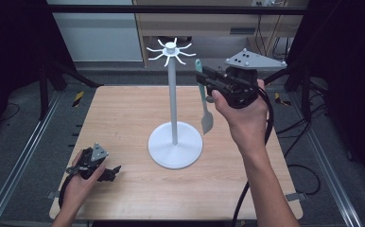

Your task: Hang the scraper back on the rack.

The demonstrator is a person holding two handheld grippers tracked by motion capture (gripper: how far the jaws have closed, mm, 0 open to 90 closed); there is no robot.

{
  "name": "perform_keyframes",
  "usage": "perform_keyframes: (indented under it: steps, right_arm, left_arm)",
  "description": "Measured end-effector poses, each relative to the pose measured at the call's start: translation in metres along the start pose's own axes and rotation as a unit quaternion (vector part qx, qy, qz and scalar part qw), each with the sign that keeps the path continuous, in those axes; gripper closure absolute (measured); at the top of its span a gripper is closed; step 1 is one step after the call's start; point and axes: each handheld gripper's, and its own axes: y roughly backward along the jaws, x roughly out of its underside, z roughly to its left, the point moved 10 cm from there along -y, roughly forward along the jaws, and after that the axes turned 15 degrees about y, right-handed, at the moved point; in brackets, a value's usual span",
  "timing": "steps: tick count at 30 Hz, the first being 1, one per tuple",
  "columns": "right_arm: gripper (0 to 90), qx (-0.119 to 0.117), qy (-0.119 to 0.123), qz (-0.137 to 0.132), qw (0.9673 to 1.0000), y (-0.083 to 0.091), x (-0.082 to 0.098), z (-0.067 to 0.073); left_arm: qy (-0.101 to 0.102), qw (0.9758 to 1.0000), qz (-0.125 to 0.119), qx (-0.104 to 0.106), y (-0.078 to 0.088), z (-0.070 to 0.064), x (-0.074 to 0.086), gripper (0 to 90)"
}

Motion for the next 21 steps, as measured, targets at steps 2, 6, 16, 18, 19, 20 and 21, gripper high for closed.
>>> perform_keyframes:
  steps: [2, 6, 16, 18, 19, 20, 21]
  right_arm:
    - [74.3, -0.001, 0.005, 0.003, 1.0000, -0.002, 0.000, 0.003]
    - [74.3, -0.005, 0.005, 0.001, 1.0000, -0.004, -0.002, 0.007]
    - [74.3, -0.014, 0.009, 0.003, 0.9999, -0.011, -0.005, 0.013]
    - [74.2, -0.015, 0.011, 0.003, 0.9998, -0.011, -0.005, 0.013]
    - [74.2, -0.015, 0.010, 0.005, 0.9998, -0.012, -0.006, 0.014]
    - [74.2, -0.017, 0.011, 0.005, 0.9998, -0.013, -0.006, 0.015]
    - [74.3, -0.018, 0.010, 0.007, 0.9998, -0.014, -0.005, 0.015]
  left_arm:
    - [0.000, 1.0000, 0.000, 0.000, 0.000, 0.000, 0.000, 3.4]
    - [0.000, 1.0000, 0.001, 0.001, 0.000, 0.000, 0.000, 3.4]
    - [0.000, 1.0000, -0.001, 0.001, 0.000, -0.001, 0.000, 3.4]
    - [0.000, 1.0000, -0.001, 0.001, 0.000, -0.001, 0.000, 3.4]
    - [0.000, 1.0000, -0.001, 0.002, 0.000, -0.001, 0.000, 3.4]
    - [0.000, 1.0000, -0.001, 0.002, 0.000, -0.001, 0.000, 3.4]
    - [0.000, 1.0000, -0.001, 0.002, 0.000, -0.001, 0.000, 3.4]
